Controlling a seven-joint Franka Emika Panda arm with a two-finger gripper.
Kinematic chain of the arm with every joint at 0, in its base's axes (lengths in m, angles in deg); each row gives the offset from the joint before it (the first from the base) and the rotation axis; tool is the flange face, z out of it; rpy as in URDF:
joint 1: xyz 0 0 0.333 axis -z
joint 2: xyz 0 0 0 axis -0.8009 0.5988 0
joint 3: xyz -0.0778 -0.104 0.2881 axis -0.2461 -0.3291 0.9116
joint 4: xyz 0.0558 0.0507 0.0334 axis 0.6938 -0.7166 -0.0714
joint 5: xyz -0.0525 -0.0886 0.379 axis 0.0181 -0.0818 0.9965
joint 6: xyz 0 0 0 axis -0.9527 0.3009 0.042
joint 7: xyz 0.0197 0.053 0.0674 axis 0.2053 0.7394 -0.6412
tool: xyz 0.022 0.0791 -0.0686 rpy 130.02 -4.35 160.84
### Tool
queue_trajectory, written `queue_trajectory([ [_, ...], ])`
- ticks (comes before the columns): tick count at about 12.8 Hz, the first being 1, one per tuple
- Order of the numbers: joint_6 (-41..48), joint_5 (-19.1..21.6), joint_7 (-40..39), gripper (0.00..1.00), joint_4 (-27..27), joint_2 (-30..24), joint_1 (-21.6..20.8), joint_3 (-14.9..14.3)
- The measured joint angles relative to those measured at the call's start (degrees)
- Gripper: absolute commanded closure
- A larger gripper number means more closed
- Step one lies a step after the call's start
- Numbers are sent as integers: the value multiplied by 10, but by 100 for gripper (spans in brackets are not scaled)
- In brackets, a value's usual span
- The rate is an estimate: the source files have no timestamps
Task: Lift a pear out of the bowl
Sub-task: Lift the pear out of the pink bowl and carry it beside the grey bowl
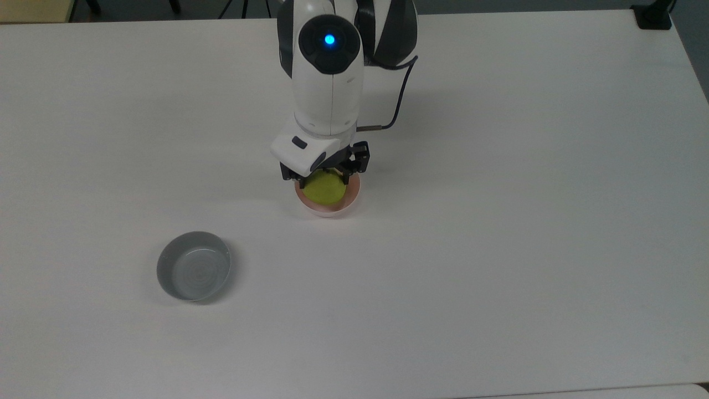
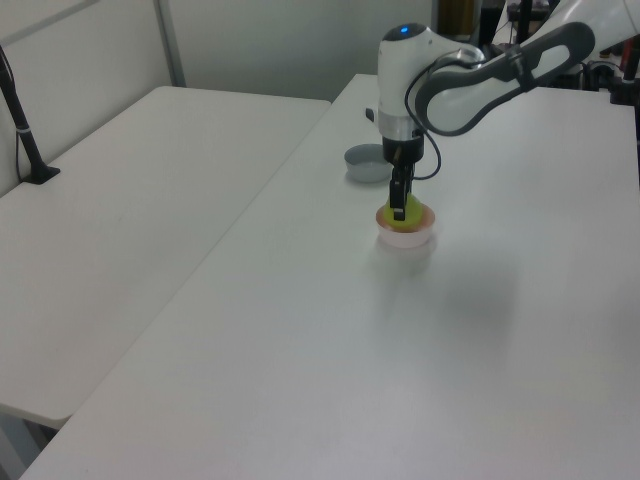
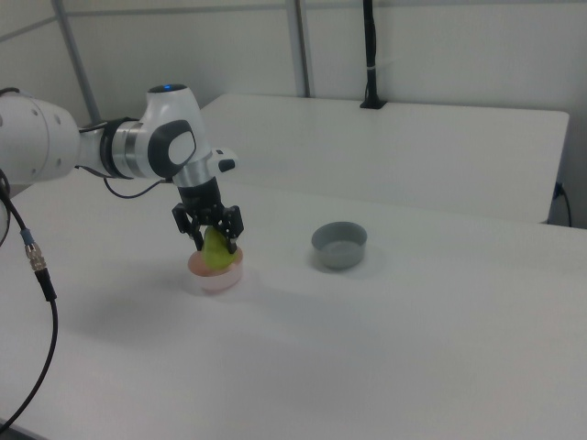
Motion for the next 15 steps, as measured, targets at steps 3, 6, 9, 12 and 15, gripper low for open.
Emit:
queue_trajectory([
  [3, 34, 0, 0, 44, 7, -45, -2, 0],
  [6, 99, 0, 0, 44, 34, -76, 7, -6],
  [9, 100, -1, -54, 43, 36, -66, 77, -13],
  [12, 50, -1, -92, 39, 35, -33, 135, -14],
  [15, -2, -1, -112, 38, 35, 12, 154, -14],
])
